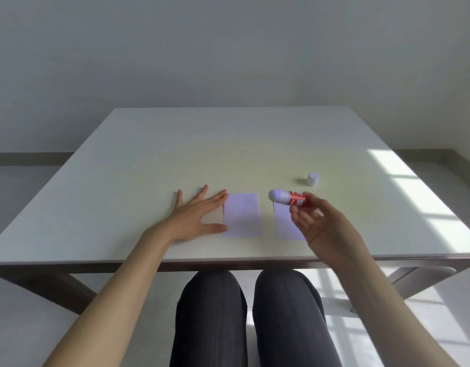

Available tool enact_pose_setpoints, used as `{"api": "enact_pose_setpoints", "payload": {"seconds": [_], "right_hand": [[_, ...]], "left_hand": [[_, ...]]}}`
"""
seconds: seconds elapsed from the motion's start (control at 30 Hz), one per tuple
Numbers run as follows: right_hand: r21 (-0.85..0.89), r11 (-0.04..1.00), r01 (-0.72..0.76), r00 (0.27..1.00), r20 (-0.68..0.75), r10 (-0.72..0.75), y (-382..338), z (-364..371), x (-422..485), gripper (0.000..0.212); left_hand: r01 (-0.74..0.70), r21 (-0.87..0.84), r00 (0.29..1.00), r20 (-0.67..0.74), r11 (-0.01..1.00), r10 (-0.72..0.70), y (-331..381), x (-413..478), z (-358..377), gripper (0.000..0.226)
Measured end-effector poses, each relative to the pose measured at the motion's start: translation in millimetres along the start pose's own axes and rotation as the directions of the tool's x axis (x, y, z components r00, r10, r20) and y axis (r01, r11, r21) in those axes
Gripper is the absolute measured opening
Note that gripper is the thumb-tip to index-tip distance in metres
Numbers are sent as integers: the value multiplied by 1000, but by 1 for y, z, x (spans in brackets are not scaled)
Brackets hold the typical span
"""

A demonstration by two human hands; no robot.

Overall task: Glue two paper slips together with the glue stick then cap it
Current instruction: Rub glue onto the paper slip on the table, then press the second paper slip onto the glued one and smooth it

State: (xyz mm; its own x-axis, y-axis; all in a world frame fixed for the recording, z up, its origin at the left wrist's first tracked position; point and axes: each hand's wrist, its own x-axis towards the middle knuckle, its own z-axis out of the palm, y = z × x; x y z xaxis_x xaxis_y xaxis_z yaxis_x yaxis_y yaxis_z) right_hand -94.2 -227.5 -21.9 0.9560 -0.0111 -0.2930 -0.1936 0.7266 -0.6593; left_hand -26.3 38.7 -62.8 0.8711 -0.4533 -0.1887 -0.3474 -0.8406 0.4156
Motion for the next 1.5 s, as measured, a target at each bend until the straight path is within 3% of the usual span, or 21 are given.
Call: {"api": "enact_pose_setpoints", "payload": {"seconds": [0.17, 0.3, 0.37, 0.47, 0.53, 0.63, 0.73, 0.77, 0.8, 0.87, 0.97, 1.03, 1.17, 1.27, 1.37, 1.4, 1.47, 1.5], "right_hand": [[272, 938, -213, 976, 14, 217, 30, 12, -16, 11], [423, 854, -302, 952, 95, 290, 48, 28, -21, 39], [475, 818, -324, 946, 142, 293, 54, 35, -21, 48], [473, 813, -339, 941, 153, 302, 63, 45, -15, 42], [392, 867, -308, 951, 112, 287, 68, 46, -9, 28], [95, 974, -207, 978, 44, 203, 72, 41, -2, 24], [-289, 957, -22, 999, 18, 29, 80, 32, -4, 33], [-482, 871, 93, 996, 30, -90, 84, 28, -5, 35], [-671, 706, 225, 970, 83, -230, 89, 25, -6, 36], [-860, 240, 450, 843, 321, -431, 99, 18, -7, 33], [-786, -392, 478, 661, 615, -429, 111, 9, -7, 38], [-695, -586, 417, 631, 686, -364, 115, 6, -9, 50], [-644, -649, 404, 628, 711, -315, 116, 1, -8, 61], [-592, -663, 458, 568, 769, -294, 115, -4, -6, 44], [-520, -667, 533, 450, 842, -297, 116, -7, -7, 12], [-510, -663, 548, 422, 853, -308, 115, -7, -9, 13], [-559, -596, 576, 413, 829, -378, 110, -5, -11, 20], [-626, -503, 596, 443, 779, -443, 103, -2, -12, 19]], "left_hand": [[4, -149, 1000, -4, 989, -4, 0, -2, -2, 76], [-16, -201, 998, -68, 979, 3, 7, -7, -4, 75], [-112, -319, 984, -168, 941, 61, 20, -12, -6, 70], [-288, -506, 931, -347, 813, 114, 45, -15, -9, 47], [-287, -558, 914, -402, 779, 48, 59, -16, -9, 24], [-273, -665, 898, -435, 696, -63, 64, -18, -13, 9], [-267, -582, 876, -478, 768, -58, 58, -9, -35, 23], [-226, -520, 864, -497, 824, -77, 55, -2, -42, 30], [-159, -467, 841, -526, 870, -129, 51, 6, -49, 35], [-32, -406, 768, -595, 913, -238, 43, 23, -58, 36], [89, -357, 725, -617, 930, -306, 31, 48, -58, 26], [130, -340, 723, -610, 931, -324, 28, 57, -56, 24], [142, -359, 726, -596, 922, -344, 23, 64, -48, 21], [131, -398, 714, -597, 908, -365, 20, 63, -46, 17], [103, -424, 712, -600, 900, -365, 19, 62, -42, 14], [95, -433, 720, -592, 896, -362, 18, 63, -41, 14], [88, -459, 750, -553, 884, -362, 15, 63, -41, 32], [96, -470, 766, -528, 877, -367, 15, 61, -42, 50]]}}
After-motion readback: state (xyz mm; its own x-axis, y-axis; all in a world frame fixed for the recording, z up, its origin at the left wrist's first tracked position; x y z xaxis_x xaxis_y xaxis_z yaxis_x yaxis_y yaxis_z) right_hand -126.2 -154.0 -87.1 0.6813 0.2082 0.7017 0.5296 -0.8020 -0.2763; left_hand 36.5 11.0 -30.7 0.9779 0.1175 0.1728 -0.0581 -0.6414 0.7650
